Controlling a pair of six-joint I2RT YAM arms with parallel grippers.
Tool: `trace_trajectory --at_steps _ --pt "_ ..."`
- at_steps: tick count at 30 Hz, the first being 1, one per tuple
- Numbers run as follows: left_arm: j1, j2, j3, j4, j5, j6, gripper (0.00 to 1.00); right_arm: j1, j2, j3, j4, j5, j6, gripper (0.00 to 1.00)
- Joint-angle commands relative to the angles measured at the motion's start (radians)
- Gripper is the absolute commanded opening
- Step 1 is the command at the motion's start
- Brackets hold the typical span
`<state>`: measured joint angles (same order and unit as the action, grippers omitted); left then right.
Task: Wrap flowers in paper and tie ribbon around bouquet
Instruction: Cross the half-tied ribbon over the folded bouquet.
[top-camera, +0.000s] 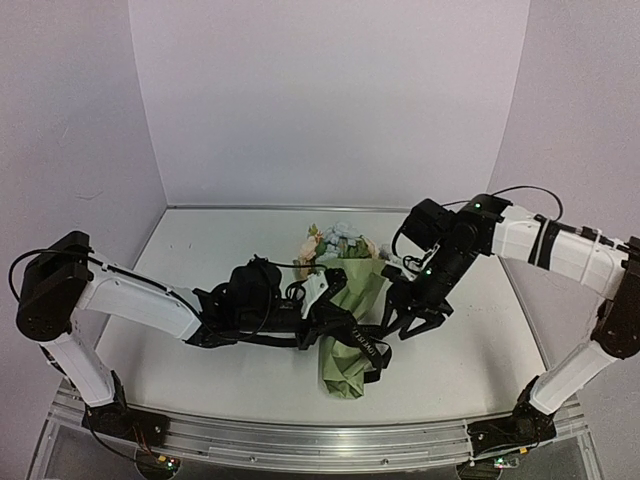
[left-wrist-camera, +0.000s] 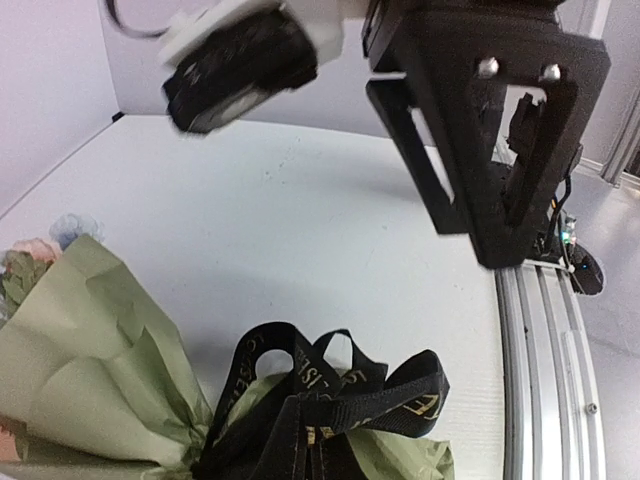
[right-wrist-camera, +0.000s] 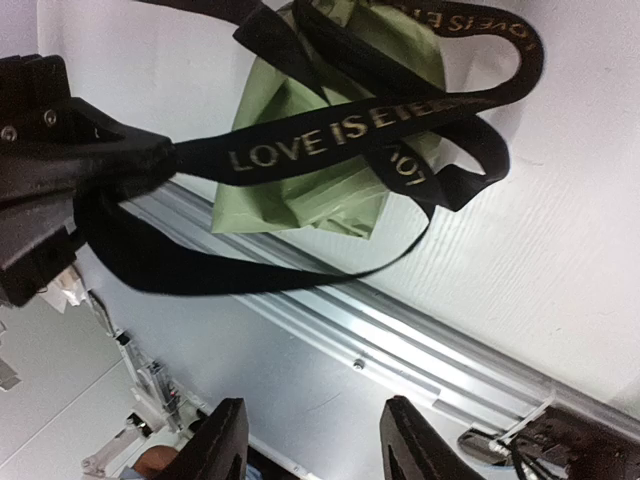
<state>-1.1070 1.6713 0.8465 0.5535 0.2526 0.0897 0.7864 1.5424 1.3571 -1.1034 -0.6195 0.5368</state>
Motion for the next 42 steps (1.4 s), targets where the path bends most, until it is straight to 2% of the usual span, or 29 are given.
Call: trace_trajectory --at_steps 1,9,19,31,37,42 --pt "-0.002 -0.075 -0.039 0.024 -0.072 -0.024 0.00 0.005 -0.119 -0.130 0.090 0.181 -0.055 0.48" --pt "-0.002 -0.132 -0.095 -0.024 -0.132 -0.038 0.00 0.006 -0.121 -0.391 0.376 0.248 -0.018 0.48" --pt "-0.002 -0.139 -0.101 -0.061 -0.187 -0.039 0.00 0.006 -0.012 -0.535 0.781 0.299 0.065 0.48" --pt "-0.001 -0.141 -0.093 -0.092 -0.210 -0.026 0.00 0.007 -0.019 -0.652 0.931 0.357 0.147 0.46" --pt "0.000 -0.131 -0.081 -0.099 -0.214 -0.021 0.00 0.012 -0.007 -0.676 1.004 0.337 0.220 0.35" --pt "-0.001 -0.131 -0.076 -0.116 -0.224 -0.019 0.00 0.013 -0.043 -0.683 1.008 0.334 0.256 0.12"
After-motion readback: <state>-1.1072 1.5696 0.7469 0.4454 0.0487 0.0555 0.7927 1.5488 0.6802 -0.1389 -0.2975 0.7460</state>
